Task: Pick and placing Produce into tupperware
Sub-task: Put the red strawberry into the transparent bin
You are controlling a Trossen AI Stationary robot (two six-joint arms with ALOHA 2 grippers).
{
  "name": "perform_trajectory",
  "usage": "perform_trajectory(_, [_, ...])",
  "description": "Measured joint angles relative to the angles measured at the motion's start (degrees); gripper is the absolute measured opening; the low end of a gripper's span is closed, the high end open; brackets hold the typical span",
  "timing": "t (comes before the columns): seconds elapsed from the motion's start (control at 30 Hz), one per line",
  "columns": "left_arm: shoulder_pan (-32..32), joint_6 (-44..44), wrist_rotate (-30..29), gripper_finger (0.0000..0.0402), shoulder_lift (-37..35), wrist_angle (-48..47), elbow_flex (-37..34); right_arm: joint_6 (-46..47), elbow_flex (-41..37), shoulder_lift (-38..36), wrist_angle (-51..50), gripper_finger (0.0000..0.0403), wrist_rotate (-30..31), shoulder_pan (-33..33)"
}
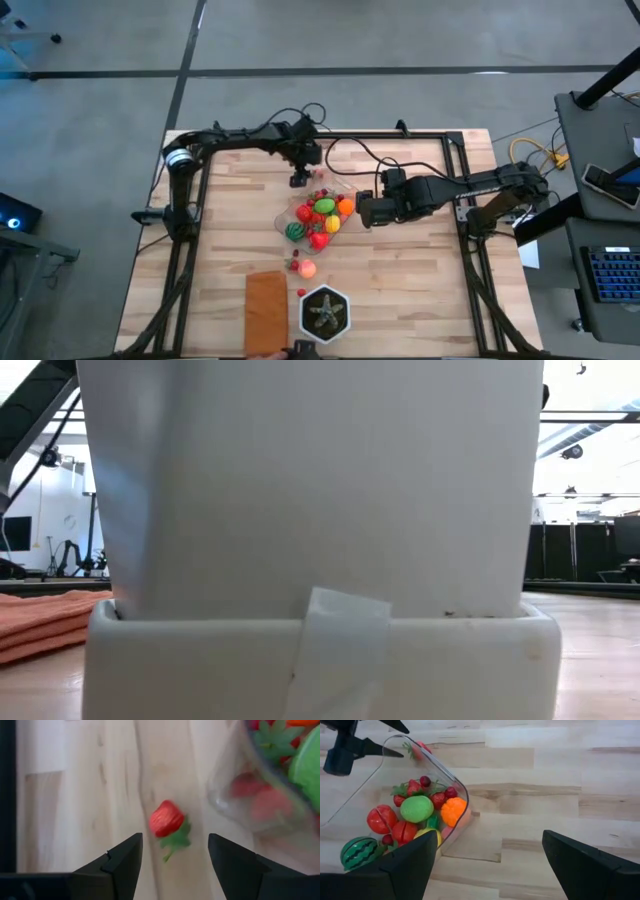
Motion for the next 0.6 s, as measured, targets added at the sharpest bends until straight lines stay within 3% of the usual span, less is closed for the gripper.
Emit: perform_trajectory(0.6, [-3.3, -1.62, -4.42, 0.0212, 3.57, 2.25, 0.44, 0.17, -0.01, 0.0, -1.06, 0.0352, -0.31, 0.02])
